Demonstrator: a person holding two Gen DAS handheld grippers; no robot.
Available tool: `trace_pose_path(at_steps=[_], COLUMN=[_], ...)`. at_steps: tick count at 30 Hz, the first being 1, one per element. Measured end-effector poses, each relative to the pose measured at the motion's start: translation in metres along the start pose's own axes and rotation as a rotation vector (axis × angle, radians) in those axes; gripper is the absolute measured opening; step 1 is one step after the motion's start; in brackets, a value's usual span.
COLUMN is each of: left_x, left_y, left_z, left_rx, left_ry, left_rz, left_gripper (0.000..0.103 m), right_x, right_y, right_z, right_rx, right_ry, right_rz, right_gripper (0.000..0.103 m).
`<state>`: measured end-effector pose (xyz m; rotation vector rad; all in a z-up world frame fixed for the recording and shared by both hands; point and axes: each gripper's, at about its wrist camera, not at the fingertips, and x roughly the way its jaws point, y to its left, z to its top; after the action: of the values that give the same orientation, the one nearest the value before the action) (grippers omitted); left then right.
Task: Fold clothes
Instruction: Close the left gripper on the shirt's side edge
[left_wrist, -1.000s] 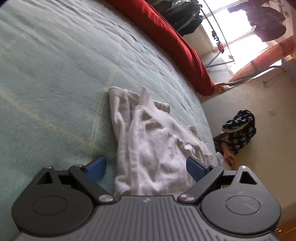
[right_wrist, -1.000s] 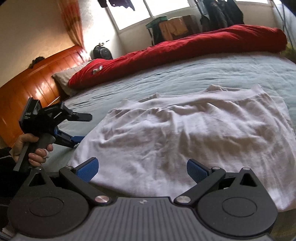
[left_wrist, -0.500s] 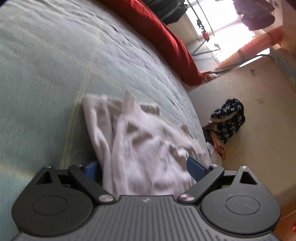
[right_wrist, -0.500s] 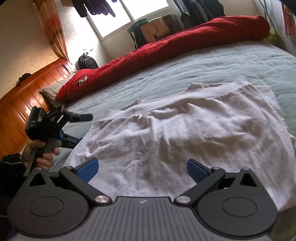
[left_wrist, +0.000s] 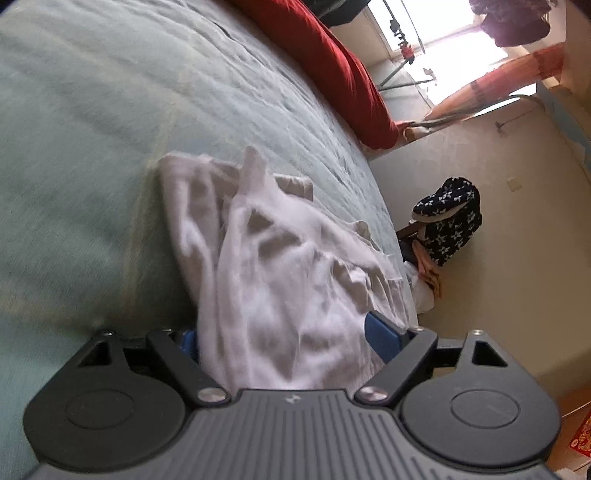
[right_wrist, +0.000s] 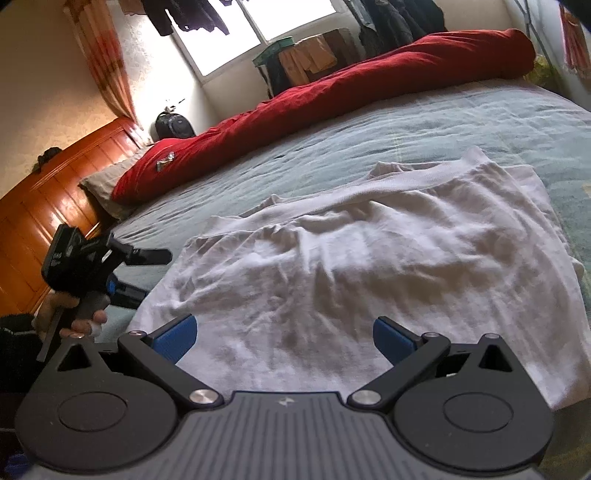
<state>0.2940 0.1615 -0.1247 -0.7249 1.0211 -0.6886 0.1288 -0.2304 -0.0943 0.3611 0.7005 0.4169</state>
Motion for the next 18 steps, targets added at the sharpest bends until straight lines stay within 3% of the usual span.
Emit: trace_pose_path(at_steps=[6, 9, 11, 15, 17, 18], left_x=[0.001, -0.012, -0.015, 0.003, 0.013, 0.018], left_y=[-0.005, -0.005, 0.002, 0.011, 0.019, 0.023], left_z=[-0.008, -0.027, -0.03, -0.005, 0.003, 0.007], left_rx=[0.022, 0.026, 0.011, -0.033, -0.056, -0.068], left_ry=[0.027, 0.028, 0.02, 0.075, 0.099, 0.111], left_rz=[-0.007, -0.014, -0.021, -0.011, 0.003, 0.01], left_gripper=[0.085, 0.075, 0.067, 0.05, 0.025, 0.023], right_x=[-0.004, -0.005, -0.006, -0.009, -0.01, -0.01], right_y=[0.002, 0.001, 0.001, 0.005, 0.008, 0.008], right_z=[0.001, 0.001, 0.001, 0.0, 0.0, 0.0], right_rx=[-0.004, -0.011, -0.009, -0.039, -0.053, -0.052], right_ry=[-0.011, -0.008, -0.002, -0.002, -0.003, -0.002], right_rz=[-0.001, 0.005, 0.019, 0.035, 0.035, 0.034], right_gripper=[0.103, 0.103, 0.103, 0.103, 0.103, 0.103])
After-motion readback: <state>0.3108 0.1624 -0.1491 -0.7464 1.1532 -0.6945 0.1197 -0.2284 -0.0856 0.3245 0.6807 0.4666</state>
